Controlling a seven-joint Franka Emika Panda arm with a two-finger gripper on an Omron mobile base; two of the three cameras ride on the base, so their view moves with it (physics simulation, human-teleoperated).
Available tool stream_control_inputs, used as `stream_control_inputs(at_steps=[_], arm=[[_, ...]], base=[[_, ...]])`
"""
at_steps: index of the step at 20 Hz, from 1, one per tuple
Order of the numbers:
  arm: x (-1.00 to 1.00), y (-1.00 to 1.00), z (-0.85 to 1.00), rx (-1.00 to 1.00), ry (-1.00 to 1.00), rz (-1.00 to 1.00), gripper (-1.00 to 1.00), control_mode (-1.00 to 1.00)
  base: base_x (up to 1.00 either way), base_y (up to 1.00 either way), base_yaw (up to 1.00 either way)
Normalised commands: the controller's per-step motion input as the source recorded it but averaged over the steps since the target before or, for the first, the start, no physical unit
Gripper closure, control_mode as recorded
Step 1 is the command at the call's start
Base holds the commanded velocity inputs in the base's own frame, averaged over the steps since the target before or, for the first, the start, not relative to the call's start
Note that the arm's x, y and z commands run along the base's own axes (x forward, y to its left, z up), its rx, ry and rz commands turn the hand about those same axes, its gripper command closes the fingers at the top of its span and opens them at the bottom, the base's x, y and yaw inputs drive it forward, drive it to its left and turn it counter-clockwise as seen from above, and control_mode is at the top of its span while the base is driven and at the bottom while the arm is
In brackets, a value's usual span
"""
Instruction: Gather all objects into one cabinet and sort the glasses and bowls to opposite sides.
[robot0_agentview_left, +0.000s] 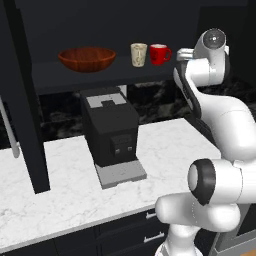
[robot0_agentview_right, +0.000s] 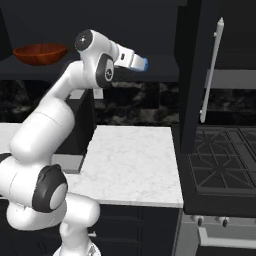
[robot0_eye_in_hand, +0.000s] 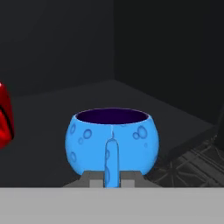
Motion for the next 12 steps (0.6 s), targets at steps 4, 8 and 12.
stream_control_inputs(at_steps=[4, 8, 12], arm=[[0.65, -0.14, -0.07, 0.0, 0.0, 0.0, 1.0, -1.0], [0.49, -0.14, -0.24, 0.01, -0.03, 0.0, 1.0, -1.0], [0.42, -0.22, -0.25, 0.0, -0.08, 0.0, 1.0, -1.0]], base=[[0.0, 0.0, 0.0], [0.0, 0.0, 0.0], [0.0, 0.0, 0.0]])
